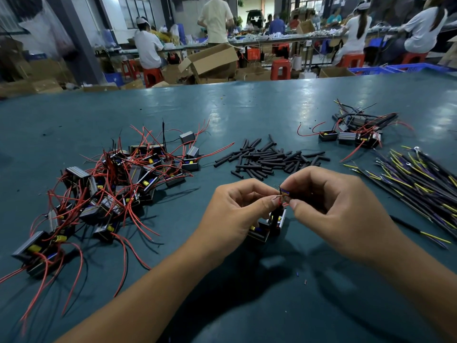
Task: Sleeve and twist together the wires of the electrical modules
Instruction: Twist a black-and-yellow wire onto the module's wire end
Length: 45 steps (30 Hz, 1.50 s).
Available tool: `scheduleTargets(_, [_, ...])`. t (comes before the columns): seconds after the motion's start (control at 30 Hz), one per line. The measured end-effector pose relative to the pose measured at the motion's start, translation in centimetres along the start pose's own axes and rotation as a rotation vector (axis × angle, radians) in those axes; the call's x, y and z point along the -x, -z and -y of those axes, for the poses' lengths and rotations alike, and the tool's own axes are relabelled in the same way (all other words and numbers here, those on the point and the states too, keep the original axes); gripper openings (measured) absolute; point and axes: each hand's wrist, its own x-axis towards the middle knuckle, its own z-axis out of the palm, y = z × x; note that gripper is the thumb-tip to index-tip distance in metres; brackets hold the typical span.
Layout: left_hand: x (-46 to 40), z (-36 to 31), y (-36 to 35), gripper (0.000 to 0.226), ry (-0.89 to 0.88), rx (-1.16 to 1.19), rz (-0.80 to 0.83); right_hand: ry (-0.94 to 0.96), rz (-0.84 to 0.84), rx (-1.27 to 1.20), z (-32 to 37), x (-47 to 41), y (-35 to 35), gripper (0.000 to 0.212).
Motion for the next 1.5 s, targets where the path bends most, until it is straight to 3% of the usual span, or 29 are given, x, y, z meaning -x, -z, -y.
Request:
scheduleTargets(0.2, [0.0, -0.1, 0.1, 0.008, 0.036, -0.003, -0.005, 0.148, -0.051, 0.241, -0.1, -0.1, -0.2, 0.011])
scheduleTargets(0.47, [0.0, -0.3, 0.0, 0.009, 0.081, 0.003, -0.027, 0.206, -0.089, 0.319, -0.2, 0.0, -0.6, 0.006])
scheduleTargets(0.8, [-0.2, -0.1, -0.1, 0.008, 0.227, 0.152, -0.029, 0.208, -0.152, 0.321, -0.6, 0.1, -1.1, 0.005])
scheduleTargets(1.3, [-0.1, -0.2, -0.2, 0.013, 0.235, 0.143, 0.013, 0.19, -0.105, 0.278, -0.6, 0.2, -1.0, 0.006])
scheduleTargets(1.5, [-0.2, -0.1, 0.0, 0.007, 0.238, 0.132, 0.026, 0.104, -0.078, 0.134, -0.6, 0.1, -0.6, 0.009])
